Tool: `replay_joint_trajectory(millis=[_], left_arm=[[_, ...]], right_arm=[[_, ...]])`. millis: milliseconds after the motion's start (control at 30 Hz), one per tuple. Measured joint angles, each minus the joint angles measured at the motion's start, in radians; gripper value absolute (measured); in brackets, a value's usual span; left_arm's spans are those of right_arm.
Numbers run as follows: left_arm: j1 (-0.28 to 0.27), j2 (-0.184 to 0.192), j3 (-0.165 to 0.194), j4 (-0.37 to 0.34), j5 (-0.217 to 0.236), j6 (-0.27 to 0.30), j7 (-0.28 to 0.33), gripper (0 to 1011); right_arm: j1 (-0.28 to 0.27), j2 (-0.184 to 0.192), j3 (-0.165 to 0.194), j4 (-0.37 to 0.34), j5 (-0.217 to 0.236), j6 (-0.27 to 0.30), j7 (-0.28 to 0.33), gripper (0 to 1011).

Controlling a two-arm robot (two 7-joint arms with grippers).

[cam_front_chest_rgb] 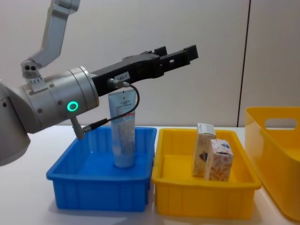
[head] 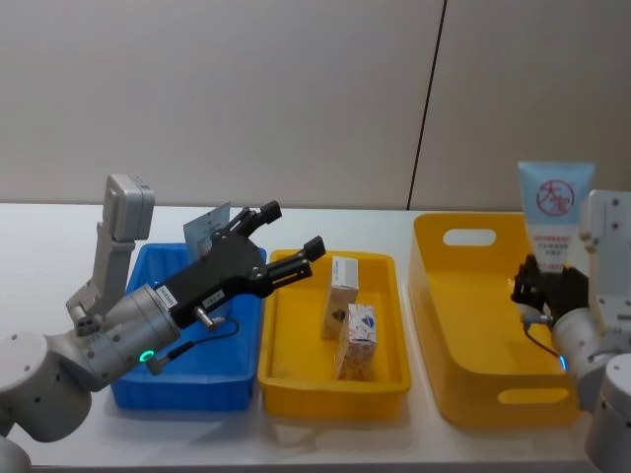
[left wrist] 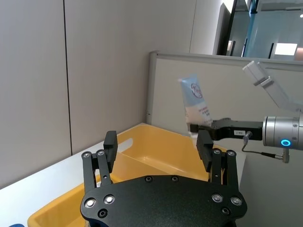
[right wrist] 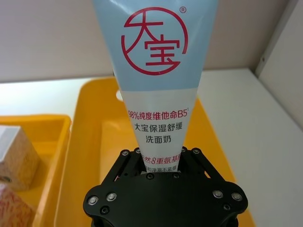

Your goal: Bimanual collaborative sorting of washing and personal care products

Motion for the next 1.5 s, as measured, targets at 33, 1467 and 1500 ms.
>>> replay_joint_trajectory(millis=[33,1467,1500], left_arm=[[0.000,0.000,0.000,0.000,0.000,0.000,0.000,1002],[0.000,0.000,0.000,0.000,0.000,0.000,0.000,1001],[0.000,0.000,0.000,0.000,0.000,0.000,0.000,1001]], right_arm=[[-0.002,-0.002,0.003,-0.001,0.002,0.008,0.000,217],[-0.024,-0.030,0.036,-0.002,0.023,0.124,-0.005,1003],[-0.025,-0.030,0.036,-0.003,0.024,0.122,-0.003,1003]])
